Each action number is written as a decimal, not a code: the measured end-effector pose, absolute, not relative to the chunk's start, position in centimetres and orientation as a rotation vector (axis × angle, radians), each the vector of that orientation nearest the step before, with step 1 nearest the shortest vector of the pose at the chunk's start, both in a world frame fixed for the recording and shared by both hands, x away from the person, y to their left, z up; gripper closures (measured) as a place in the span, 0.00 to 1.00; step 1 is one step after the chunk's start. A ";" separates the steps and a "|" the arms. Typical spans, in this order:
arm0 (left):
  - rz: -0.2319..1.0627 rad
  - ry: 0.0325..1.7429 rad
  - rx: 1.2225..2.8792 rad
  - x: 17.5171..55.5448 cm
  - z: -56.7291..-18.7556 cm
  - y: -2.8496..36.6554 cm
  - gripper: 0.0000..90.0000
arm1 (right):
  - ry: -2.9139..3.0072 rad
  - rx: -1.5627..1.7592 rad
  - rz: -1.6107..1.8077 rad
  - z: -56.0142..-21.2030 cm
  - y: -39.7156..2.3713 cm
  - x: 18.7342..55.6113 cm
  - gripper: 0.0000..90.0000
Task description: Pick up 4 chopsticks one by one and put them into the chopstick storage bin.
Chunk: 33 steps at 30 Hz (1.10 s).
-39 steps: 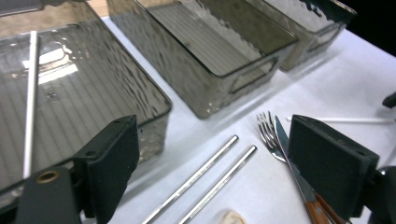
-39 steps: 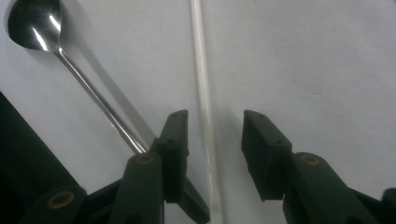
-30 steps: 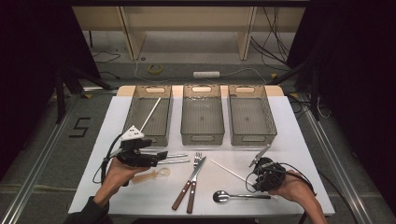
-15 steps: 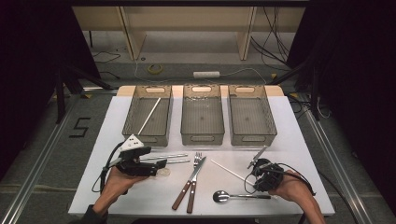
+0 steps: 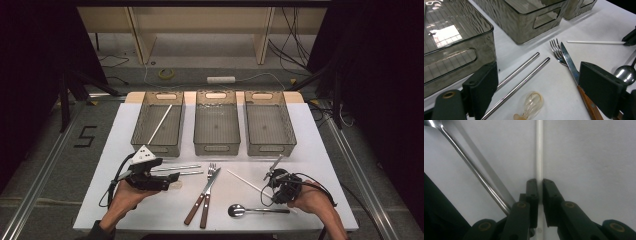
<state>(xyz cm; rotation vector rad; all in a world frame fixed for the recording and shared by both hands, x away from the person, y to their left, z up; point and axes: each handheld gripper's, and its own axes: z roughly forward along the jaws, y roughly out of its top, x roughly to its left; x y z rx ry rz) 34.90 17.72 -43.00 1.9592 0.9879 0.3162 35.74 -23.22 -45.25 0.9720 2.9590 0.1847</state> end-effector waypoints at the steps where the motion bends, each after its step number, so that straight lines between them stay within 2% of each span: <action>1: 0.316 0.985 1.960 34.9 -43.0 17.7 0.18 | 2.962 0.952 0.182 -45.2 -23.2 35.7 0.94; 7: 0.314 0.978 1.958 34.9 -42.9 17.6 0.18 | 2.966 0.887 0.201 -45.0 -23.4 35.7 0.94; 18: 0.316 0.928 1.955 34.6 -41.9 16.9 0.18 | 2.940 0.840 0.340 -42.2 -23.3 35.2 0.94; 33: 0.309 0.791 2.048 33.7 -40.8 14.2 0.18 | 2.982 0.582 0.370 -40.3 -17.6 34.7 0.94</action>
